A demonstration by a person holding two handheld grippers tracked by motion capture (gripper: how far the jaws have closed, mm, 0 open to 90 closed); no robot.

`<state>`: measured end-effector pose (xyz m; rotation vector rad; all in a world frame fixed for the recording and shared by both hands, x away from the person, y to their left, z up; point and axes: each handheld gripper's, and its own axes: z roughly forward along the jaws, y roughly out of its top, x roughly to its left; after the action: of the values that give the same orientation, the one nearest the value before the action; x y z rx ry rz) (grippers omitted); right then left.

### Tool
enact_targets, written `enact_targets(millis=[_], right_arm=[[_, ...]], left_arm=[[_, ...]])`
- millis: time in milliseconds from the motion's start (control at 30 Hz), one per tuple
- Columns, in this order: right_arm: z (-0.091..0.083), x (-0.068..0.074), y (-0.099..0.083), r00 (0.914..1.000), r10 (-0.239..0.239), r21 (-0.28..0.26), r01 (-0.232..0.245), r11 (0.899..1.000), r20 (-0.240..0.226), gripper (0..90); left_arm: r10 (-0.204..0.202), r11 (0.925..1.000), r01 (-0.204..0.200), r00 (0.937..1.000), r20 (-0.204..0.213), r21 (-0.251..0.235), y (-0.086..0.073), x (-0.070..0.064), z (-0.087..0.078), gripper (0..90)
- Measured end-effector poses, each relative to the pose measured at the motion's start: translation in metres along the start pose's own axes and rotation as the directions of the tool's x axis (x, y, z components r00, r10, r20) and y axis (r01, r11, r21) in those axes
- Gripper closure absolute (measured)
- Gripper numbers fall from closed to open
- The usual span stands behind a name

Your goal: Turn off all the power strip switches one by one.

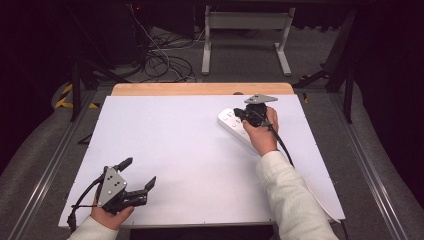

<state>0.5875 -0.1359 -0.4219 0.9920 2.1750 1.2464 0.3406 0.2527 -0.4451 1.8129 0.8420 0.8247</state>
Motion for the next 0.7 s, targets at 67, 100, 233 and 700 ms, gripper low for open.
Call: enact_targets(millis=[67, 100, 233, 700], right_arm=[[-0.002, 0.002, 0.001, 0.9999, -0.011, -0.008, 0.011, 1.000, -0.005, 90.0], [-0.002, 0.003, 0.001, 0.9999, -0.012, -0.012, 0.012, 1.000, -0.008, 90.0], [-0.001, 0.007, 0.003, 0.9997, -0.021, -0.015, 0.021, 1.000, -0.016, 90.0], [0.024, 0.003, 0.005, 0.9999, -0.008, 0.038, 0.008, 0.999, -0.008, 90.0]], left_arm=[[0.008, 1.0000, -0.008, 1.0000, -0.003, 0.000, 0.000, 0.000, 0.000, 11.8], [0.011, 0.9999, -0.011, 0.9999, -0.003, 0.000, 0.000, 0.000, -0.001, 11.8], [0.003, 1.0000, -0.003, 1.0000, 0.000, 0.000, 0.000, 0.000, 0.000, 11.8], [-0.003, 1.0000, 0.003, 1.0000, 0.001, 0.001, 0.000, 0.001, 0.000, 11.8]])
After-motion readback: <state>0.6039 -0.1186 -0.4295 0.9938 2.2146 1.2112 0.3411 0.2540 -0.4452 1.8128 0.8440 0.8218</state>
